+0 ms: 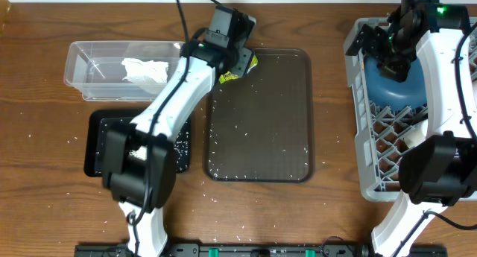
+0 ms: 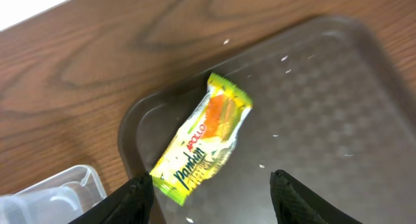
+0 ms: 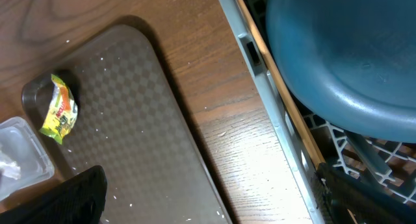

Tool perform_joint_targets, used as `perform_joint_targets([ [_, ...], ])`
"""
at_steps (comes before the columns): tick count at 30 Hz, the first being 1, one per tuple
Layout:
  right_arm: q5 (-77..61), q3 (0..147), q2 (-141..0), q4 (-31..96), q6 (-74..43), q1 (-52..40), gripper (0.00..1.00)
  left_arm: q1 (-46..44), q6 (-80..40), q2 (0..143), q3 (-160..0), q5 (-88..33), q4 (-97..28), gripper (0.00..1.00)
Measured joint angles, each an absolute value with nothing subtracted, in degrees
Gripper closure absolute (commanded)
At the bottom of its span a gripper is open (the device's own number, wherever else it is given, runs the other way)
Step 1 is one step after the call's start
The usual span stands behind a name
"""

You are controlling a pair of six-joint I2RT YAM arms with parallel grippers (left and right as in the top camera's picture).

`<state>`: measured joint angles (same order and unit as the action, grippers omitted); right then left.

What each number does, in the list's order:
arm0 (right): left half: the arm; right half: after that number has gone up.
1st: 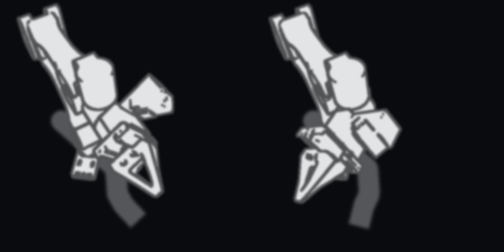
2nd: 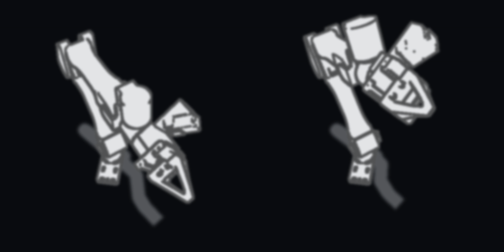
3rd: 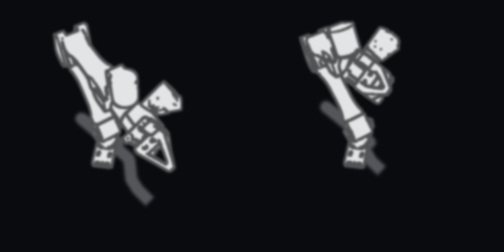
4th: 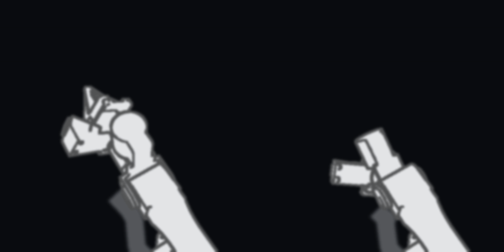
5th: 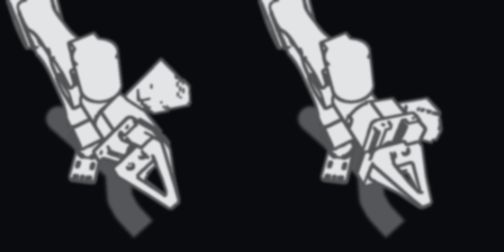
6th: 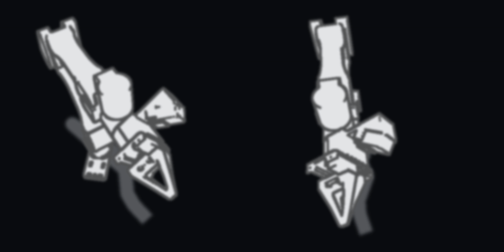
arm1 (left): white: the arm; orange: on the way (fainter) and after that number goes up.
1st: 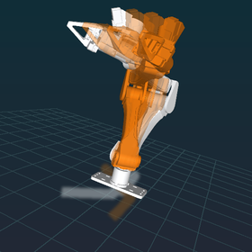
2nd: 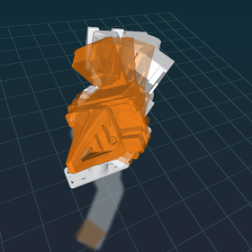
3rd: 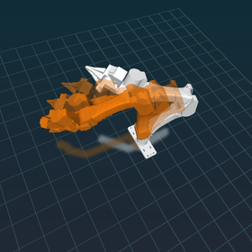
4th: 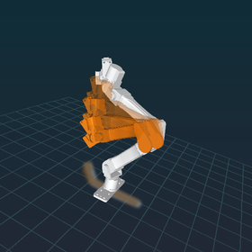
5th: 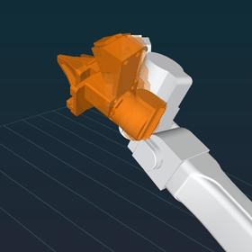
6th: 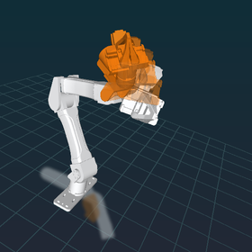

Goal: Sort waste into correct bins and load items into the dishwasher rack
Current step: 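Lower the left gripper onto the yellow snack wrapper and grasp it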

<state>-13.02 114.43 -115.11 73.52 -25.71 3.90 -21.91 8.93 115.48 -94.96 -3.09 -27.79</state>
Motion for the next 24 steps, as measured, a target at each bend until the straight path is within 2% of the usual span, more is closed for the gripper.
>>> perform_joint_targets([
  [6,-13.0,114.4,-115.1,73.5,-25.7,3.9,0.01,-21.8,14.8,121.9,-95.0,-1.5,-27.3,0.36],
  [24,-13.0,114.4,-115.1,73.5,-25.7,3.9,0.01,-21.9,24.4,128.9,-95.0,-1.1,-22.9,0.36],
])
